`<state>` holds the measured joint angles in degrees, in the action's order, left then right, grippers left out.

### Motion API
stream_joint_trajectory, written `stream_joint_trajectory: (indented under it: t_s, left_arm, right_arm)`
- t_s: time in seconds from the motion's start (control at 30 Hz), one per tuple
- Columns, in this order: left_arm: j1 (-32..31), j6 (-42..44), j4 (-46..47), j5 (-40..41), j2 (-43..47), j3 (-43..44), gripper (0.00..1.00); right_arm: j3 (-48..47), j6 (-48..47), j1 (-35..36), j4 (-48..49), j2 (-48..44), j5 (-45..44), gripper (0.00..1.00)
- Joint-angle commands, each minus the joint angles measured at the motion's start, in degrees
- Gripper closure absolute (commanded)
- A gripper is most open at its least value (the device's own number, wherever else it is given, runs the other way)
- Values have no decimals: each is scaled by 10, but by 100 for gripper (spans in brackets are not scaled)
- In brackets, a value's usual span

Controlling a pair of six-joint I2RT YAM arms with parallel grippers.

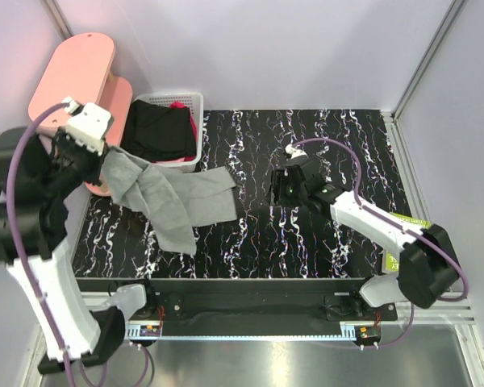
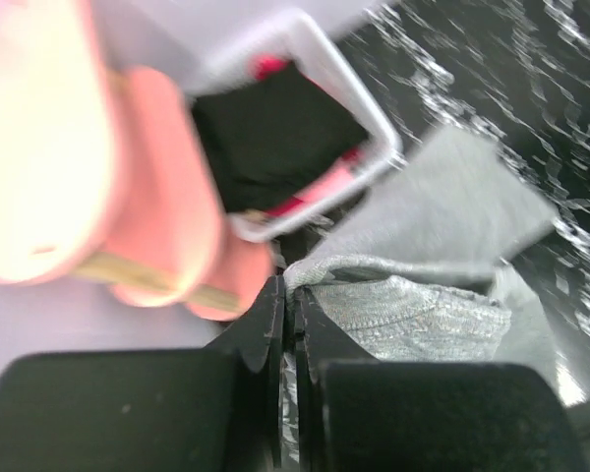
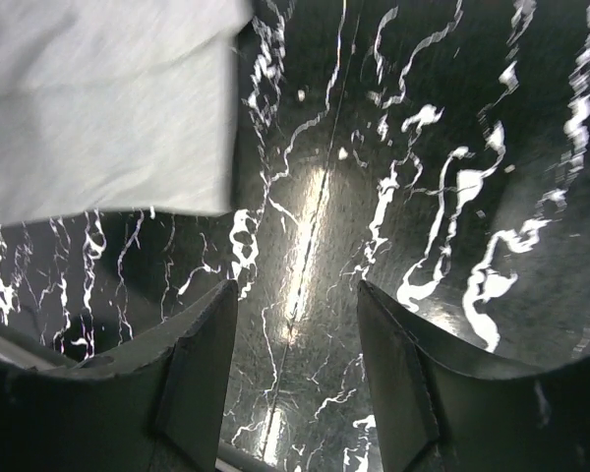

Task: Fold and stack the t-shirts
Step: Flatten out the tshirt

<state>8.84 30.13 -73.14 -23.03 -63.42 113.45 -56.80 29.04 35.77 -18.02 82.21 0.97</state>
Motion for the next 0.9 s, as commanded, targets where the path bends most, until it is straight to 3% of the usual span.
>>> stream_joint_trajectory:
  t_s: [0.0,0.17,0.2,0.33,0.4,0.43,0.5,0.53,0.6,0.7,0.87]
  left_arm:
    - [7,-9,65,77,65,13,100]
    - [7,-87,153,147,79,-41,100]
    - [7,-92,161,133,74,-63,100]
    - [-6,-139,151,-45,14,-69,98]
    - [-69,-153,137,-32,-42,-54,98]
    - [-165,-145,130,20,-58,-53,99]
    - [-262,-116,118,68,-101,-66,100]
    - [-341,-110,116,98,-116,-68,100]
    - [-426,-100,110,110,-162,-65,100]
    - [-496,-96,100,101,-225,-30,100]
    - [-526,-96,93,57,-315,80,100]
  right_arm:
    - [-3,-32,15,4,-82,-76,40]
    - [19,-50,19,-3,-165,-108,40]
    - [22,-52,20,-5,-178,-114,40]
    - [32,-64,20,-18,-243,-142,41]
    - [37,-66,19,-26,-271,-154,41]
    - [38,-66,20,-29,-279,-157,41]
    - [39,-65,21,-39,-297,-170,42]
    - [41,-64,21,-40,-304,-178,42]
    - [42,-62,20,-47,-318,-184,43]
    - [47,-60,22,-54,-329,-190,43]
    - [47,-64,24,-62,-335,-197,44]
